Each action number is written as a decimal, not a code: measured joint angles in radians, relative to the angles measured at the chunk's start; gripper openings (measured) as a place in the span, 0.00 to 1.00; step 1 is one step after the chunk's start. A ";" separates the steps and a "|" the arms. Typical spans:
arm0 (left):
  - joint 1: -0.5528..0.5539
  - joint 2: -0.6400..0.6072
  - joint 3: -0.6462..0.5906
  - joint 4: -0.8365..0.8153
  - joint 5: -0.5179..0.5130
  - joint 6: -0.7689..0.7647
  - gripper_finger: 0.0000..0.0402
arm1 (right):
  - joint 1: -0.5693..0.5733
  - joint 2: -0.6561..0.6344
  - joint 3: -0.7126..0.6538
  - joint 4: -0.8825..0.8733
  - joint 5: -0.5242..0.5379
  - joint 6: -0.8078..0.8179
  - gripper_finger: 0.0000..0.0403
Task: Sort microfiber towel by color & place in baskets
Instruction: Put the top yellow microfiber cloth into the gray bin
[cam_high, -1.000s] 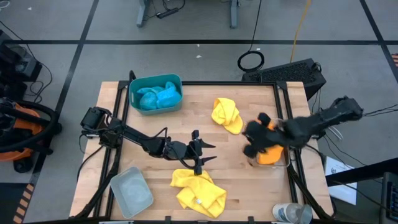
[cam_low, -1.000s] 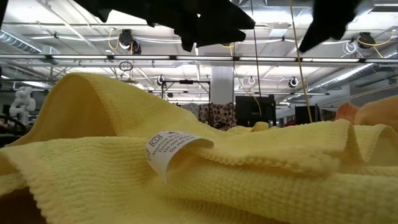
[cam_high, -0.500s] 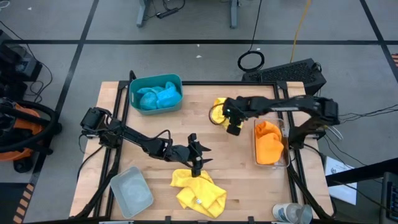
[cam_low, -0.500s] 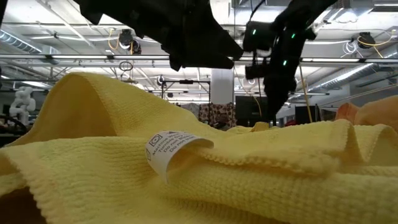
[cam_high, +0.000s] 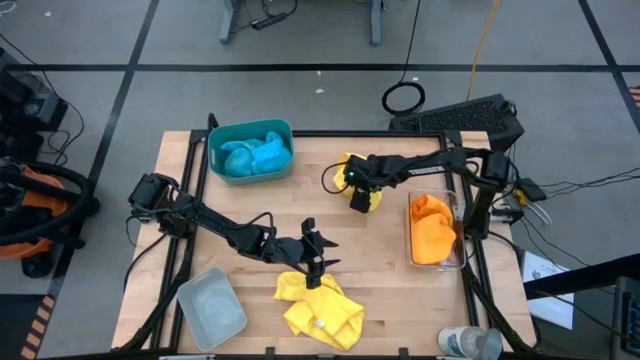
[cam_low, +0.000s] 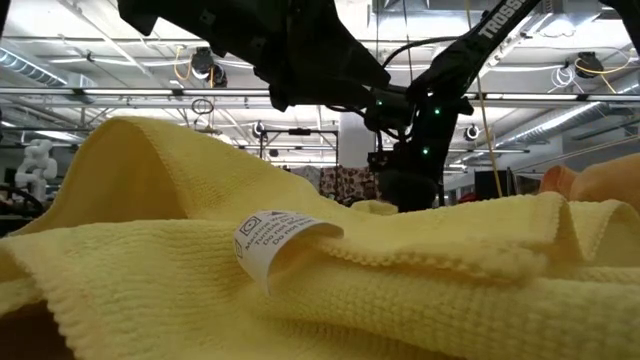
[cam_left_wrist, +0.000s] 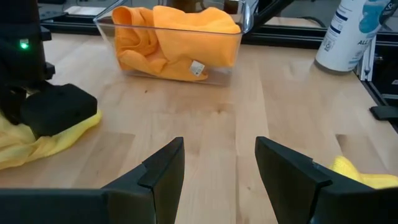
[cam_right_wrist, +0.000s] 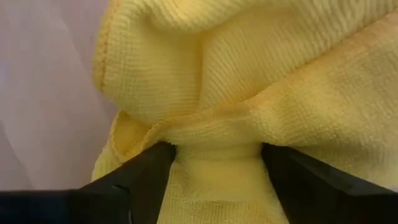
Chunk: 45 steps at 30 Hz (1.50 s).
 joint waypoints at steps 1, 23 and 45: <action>0.000 0.000 0.000 0.000 0.000 0.002 0.50 | 0.000 0.000 -0.001 0.000 -0.001 0.013 0.62; 0.001 0.000 0.000 -0.107 0.002 0.062 0.50 | 0.166 -0.220 -0.010 0.037 0.096 0.003 0.02; 0.021 0.000 0.000 -0.109 -0.249 0.167 0.50 | 0.558 -0.872 -0.509 0.737 0.107 -0.037 0.02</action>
